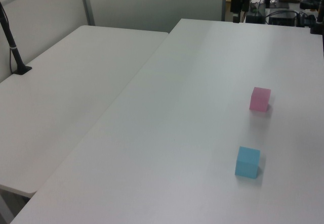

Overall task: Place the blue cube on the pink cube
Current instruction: 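Move the open gripper from rest toward the light-blue cube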

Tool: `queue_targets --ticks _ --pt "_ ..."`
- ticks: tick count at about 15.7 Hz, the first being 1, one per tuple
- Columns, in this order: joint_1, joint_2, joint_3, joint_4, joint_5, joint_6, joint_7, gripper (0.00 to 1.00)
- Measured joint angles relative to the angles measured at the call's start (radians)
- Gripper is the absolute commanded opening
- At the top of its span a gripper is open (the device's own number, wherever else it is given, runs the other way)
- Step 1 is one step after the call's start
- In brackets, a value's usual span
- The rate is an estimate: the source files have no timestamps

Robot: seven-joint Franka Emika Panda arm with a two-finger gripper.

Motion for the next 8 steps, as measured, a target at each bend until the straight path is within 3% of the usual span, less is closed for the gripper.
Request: queue_targets --ticks 8 --pt "-0.004 0.006 -0.007 0.006 0.000 0.000 0.000 1.00"
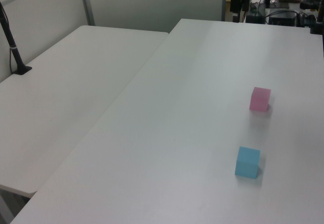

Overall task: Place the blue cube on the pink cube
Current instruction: 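Move the open gripper from rest toward the light-blue cube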

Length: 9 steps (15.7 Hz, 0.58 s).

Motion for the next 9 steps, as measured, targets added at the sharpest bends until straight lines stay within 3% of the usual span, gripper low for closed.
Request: queue_targets --ticks 9 --pt "0.017 0.000 0.012 0.002 0.006 0.000 0.000 1.00"
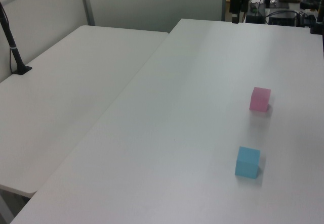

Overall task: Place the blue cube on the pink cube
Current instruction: 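Move the open gripper from rest toward the light-blue cube, then lower the open gripper around the light-blue cube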

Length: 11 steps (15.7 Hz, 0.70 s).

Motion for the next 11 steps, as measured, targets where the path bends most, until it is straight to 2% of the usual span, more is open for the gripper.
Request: queue_targets --ticks 4,11 --pt "0.106 0.001 0.006 0.000 0.003 0.000 0.075 1.00" --pt "0.367 0.007 0.015 -0.005 0.021 0.000 0.324 1.00"
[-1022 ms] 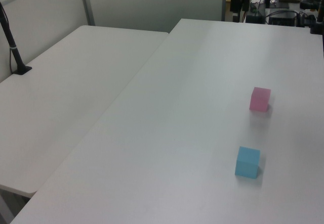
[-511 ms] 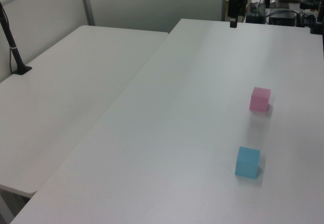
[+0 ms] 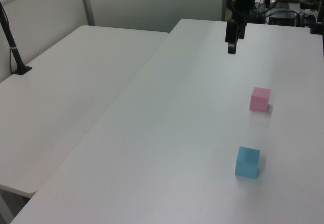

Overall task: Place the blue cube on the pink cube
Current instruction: 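Lower the open gripper around the light-blue cube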

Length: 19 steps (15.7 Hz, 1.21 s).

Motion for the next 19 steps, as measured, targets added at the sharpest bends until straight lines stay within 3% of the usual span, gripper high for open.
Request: queue_targets --ticks 7,11,15,19 --pt "0.219 0.007 0.003 -0.064 0.092 0.056 0.108 1.00" --pt "0.244 0.012 0.002 -0.142 0.092 0.141 0.125 1.00" --pt "0.297 0.053 0.001 -0.297 0.058 0.289 0.177 1.00" --pt "0.308 0.150 -0.004 -0.328 0.046 0.332 0.203 1.00"
